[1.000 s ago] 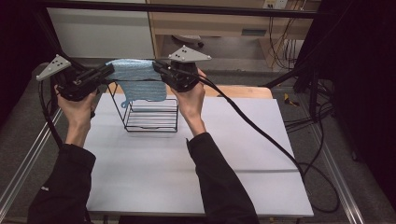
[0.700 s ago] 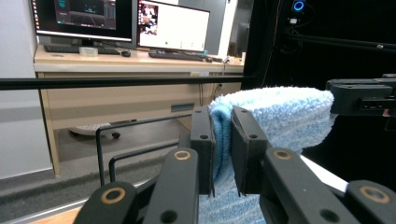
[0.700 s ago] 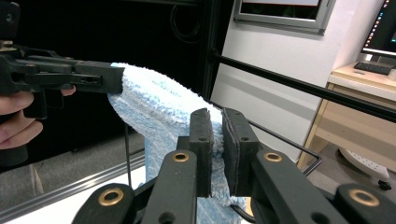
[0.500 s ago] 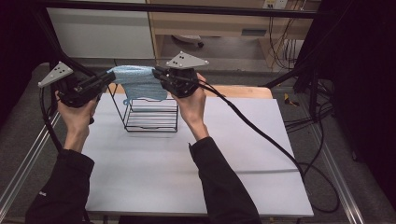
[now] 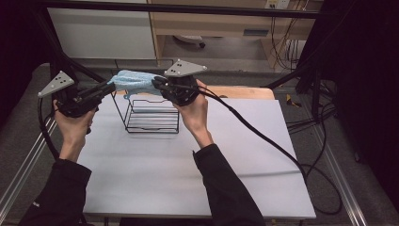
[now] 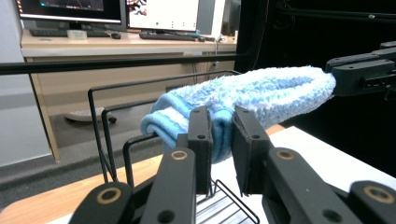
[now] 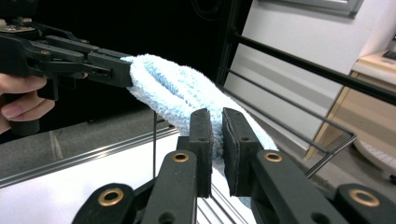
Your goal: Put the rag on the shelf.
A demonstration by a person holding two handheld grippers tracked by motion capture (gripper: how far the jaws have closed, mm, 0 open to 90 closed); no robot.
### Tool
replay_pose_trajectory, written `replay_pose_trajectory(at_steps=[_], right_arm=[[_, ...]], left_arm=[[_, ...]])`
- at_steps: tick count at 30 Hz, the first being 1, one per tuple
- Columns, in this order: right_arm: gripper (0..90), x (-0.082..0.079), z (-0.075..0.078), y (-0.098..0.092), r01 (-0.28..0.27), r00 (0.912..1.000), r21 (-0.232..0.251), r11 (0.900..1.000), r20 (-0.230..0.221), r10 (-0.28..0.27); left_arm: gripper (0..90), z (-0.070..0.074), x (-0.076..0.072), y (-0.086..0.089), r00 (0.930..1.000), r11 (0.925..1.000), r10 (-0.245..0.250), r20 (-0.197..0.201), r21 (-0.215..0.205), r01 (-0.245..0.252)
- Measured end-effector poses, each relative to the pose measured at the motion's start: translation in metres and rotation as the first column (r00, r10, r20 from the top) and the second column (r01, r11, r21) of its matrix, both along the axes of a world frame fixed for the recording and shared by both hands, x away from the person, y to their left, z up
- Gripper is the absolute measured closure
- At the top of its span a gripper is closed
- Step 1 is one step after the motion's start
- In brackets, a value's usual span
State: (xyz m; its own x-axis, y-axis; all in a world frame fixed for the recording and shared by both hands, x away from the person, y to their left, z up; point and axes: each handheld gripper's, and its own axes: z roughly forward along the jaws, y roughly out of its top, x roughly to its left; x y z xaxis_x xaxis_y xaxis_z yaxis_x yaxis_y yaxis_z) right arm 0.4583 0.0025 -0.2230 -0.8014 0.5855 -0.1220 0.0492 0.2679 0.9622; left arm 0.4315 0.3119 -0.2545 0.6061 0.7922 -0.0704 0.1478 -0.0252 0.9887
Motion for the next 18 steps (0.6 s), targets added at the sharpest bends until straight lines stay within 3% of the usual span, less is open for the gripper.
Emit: replay_pose_trajectory(at_steps=[7, 12, 14, 18], right_arm=[[83.4, 0.002, -0.01, -0.001, -0.016, 0.9994, -0.011, 1.0, -0.029, 0.016], [83.2, 0.002, -0.015, -0.001, -0.024, 0.9989, -0.027, 0.999, -0.041, 0.023], [83.1, 0.002, -0.017, -0.002, -0.029, 0.9985, -0.029, 0.999, -0.046, 0.028], [82.3, 0.002, -0.022, -0.003, -0.044, 0.9975, -0.038, 0.998, -0.056, 0.042]], left_arm=[[70.9, 0.014, -0.004, 0.005, 0.9991, 0.9994, 0.0, -0.042, -0.036, -0.002], [71.5, 0.034, -0.007, 0.006, 0.9996, 0.9986, 0.016, -0.021, -0.05, -0.017], [73.9, 0.038, -0.006, 0.002, 0.999, 0.9989, 0.023, -0.039, -0.039, -0.025], [77.7, 0.037, 0.003, -0.009, 0.9935, 0.9995, 0.025, -0.111, 0.02, -0.023]])
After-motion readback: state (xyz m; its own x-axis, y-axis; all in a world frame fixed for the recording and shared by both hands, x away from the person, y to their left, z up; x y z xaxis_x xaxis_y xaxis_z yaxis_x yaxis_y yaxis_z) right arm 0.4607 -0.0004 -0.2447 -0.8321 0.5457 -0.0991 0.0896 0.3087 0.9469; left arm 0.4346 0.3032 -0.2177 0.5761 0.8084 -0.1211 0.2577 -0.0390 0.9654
